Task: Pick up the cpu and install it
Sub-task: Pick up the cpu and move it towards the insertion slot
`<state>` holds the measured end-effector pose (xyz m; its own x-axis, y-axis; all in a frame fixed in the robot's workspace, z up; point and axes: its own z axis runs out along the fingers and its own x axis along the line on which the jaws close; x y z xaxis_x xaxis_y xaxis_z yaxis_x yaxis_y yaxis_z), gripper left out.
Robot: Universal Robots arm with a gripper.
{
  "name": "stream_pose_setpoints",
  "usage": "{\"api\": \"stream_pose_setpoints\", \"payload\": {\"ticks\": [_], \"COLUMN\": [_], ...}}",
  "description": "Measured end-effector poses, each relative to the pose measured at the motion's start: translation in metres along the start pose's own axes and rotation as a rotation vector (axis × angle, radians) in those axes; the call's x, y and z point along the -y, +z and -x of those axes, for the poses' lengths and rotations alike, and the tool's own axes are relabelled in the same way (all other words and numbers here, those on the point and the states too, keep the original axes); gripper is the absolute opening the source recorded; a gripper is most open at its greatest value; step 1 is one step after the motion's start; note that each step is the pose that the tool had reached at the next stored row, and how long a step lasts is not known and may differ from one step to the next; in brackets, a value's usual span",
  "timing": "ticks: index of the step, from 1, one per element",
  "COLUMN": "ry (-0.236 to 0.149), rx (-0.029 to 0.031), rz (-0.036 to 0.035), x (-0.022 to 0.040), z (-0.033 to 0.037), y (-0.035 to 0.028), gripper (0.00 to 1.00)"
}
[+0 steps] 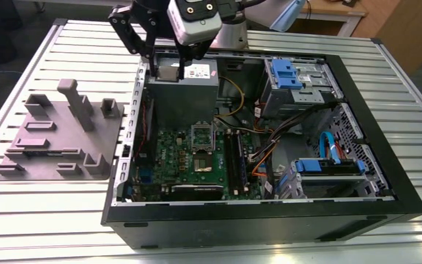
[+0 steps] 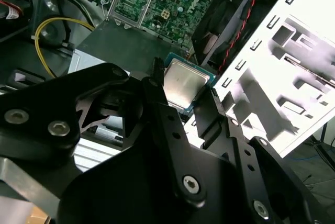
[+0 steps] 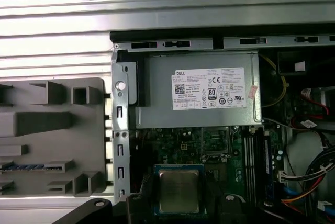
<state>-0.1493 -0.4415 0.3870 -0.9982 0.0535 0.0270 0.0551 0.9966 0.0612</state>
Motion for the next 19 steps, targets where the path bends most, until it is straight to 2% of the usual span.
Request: {"api": "stream_pose_setpoints", "payload": {"ticks": [8, 19], "ry": [0.000, 0.000], "rx": [0.0000, 0.0000], "rz": [0.0000, 0.0000], "x": [-0.0002, -0.0005], "z": [0.0017, 0.0082], "y": [0.0000, -0.0002], "gripper": [0.47, 0.47]}}
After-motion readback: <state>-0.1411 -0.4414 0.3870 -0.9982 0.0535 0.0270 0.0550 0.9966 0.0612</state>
